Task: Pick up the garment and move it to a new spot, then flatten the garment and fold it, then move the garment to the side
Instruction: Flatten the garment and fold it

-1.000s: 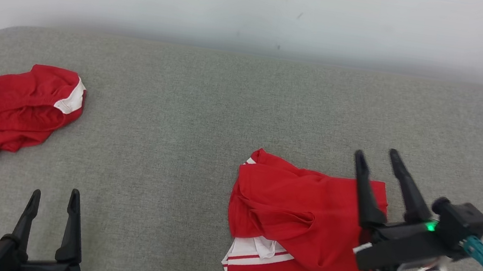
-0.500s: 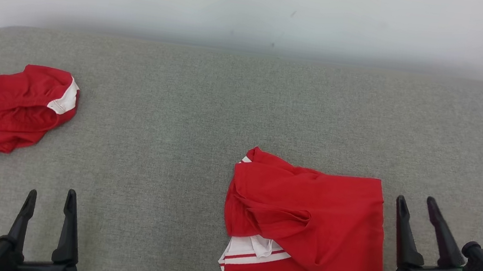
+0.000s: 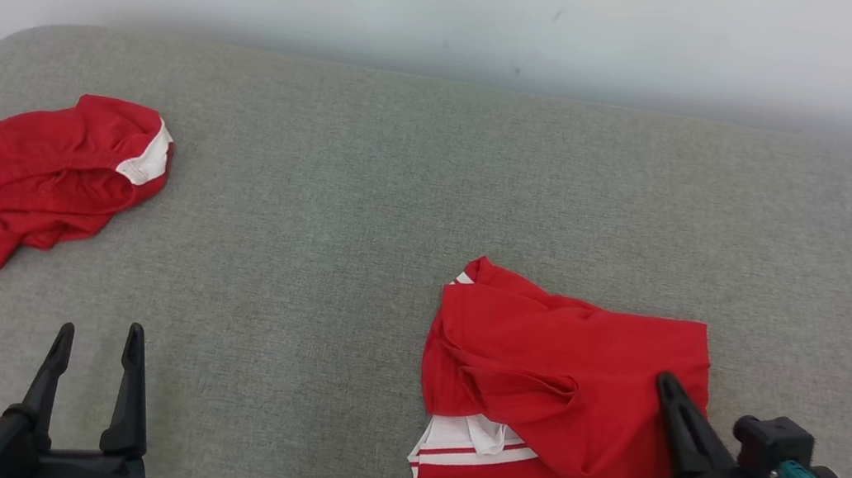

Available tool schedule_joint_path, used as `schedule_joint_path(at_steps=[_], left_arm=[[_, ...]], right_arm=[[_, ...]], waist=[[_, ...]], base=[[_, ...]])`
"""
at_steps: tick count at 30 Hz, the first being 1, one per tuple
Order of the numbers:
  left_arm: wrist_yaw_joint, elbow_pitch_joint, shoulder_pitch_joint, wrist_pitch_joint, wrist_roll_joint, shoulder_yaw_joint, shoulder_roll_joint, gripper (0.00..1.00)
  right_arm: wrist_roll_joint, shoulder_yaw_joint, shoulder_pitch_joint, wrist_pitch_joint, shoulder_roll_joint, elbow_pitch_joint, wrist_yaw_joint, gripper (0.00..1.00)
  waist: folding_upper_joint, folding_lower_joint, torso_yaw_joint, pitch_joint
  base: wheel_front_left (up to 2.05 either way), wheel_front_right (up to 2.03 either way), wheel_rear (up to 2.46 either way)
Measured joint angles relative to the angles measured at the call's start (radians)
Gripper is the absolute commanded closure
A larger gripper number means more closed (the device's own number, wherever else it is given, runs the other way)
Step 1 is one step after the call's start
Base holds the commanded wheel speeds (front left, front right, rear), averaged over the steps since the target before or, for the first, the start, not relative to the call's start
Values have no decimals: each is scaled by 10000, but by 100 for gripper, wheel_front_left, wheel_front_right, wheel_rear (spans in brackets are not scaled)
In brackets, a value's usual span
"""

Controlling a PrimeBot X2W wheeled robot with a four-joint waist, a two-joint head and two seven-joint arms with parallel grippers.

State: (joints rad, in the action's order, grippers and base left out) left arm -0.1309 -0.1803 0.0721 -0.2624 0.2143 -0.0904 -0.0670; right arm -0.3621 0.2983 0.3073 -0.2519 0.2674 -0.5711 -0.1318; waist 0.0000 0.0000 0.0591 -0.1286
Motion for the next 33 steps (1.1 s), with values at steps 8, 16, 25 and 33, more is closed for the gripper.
schedule_joint_path(at_steps=[8,16,25,33], left_arm=[[0,-15,112,0,0,-50,-33,0],[0,-12,111,0,2,-90,-36,0],[0,-6,126,0,-2,-82,6,0],[0,-42,174,0,2,-84,-44,0]], right_arm=[[-244,1041,569,-92,-502,-1028,0,100],[-328,2176,519,-100,-1156,-276,0,100],[-625,3655,357,-117,-1427,238,0,100],[-345,2000,378,-119,-1147,1498,0,100]], waist=[[0,0,282,-113],[0,0,363,-137],[0,0,341,-134],[0,0,66,-118]], base=[[0,0,0],[0,0,0],[0,0,0],[0,0,0]])
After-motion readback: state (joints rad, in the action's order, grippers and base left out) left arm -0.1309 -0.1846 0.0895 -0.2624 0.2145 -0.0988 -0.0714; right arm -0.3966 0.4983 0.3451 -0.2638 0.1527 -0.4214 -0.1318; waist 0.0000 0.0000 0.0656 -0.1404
